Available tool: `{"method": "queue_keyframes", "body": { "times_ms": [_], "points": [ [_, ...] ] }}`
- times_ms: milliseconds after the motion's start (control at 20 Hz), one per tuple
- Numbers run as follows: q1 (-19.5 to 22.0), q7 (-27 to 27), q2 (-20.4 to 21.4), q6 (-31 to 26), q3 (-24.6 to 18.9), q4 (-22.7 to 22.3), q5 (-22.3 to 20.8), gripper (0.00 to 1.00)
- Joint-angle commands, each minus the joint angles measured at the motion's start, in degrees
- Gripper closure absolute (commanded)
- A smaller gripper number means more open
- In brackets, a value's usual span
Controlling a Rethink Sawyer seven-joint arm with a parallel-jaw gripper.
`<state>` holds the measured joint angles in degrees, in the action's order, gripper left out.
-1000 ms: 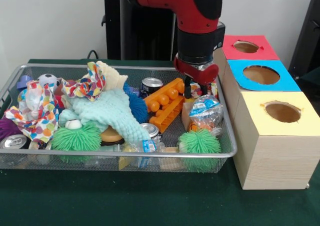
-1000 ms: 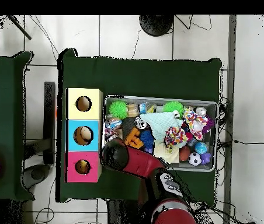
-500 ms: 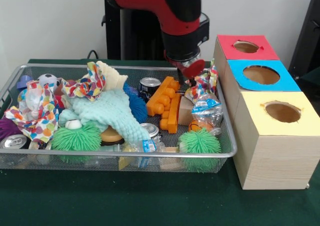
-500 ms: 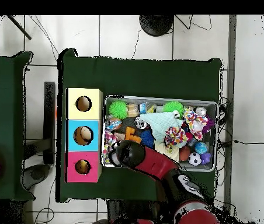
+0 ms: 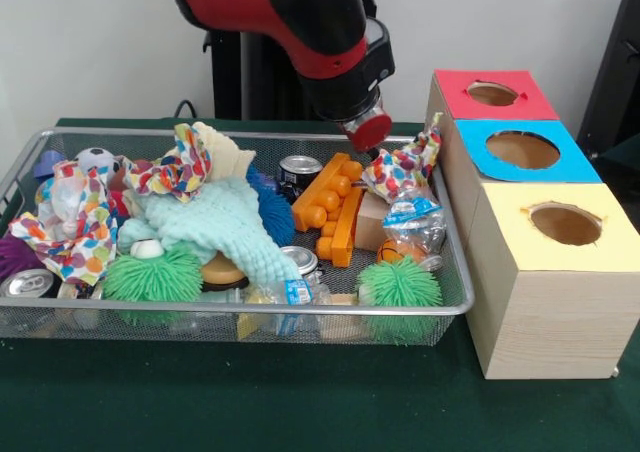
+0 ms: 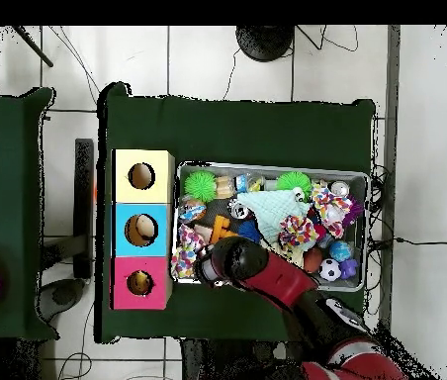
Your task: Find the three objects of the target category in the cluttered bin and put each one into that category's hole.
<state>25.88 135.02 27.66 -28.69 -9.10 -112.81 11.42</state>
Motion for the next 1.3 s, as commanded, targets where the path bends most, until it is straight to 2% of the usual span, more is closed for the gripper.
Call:
{"method": "queue_keyframes", "body": {
  "times_ms": [50, 200, 350, 500, 700, 900, 950, 1100, 1300],
  "points": [
    [3.4, 3.4, -5.3, 4.4, -10.8, -6.3, 4.3, 0.0],
    [4.0, 4.1, -5.8, 5.1, -11.2, -6.3, 4.5, 0.0],
    [5.1, 5.0, -6.9, 9.1, -12.6, -6.6, 4.8, 0.0],
    [6.1, 7.8, -6.2, 12.0, -14.6, -8.1, 6.6, 0.0],
    [5.5, 10.7, -4.6, 10.5, -15.2, -8.4, 9.9, 0.0],
    [5.0, 10.2, -5.0, 10.2, -14.2, -7.2, 11.2, 0.0],
    [6.2, 10.2, -6.1, 10.3, -15.6, -7.5, 12.5, 0.0],
    [8.8, 11.7, -5.9, 10.1, -19.4, -10.0, 16.3, 0.0],
    [10.5, 12.7, -6.4, 10.8, -22.3, -11.7, 20.0, 0.0]
  ]
}}
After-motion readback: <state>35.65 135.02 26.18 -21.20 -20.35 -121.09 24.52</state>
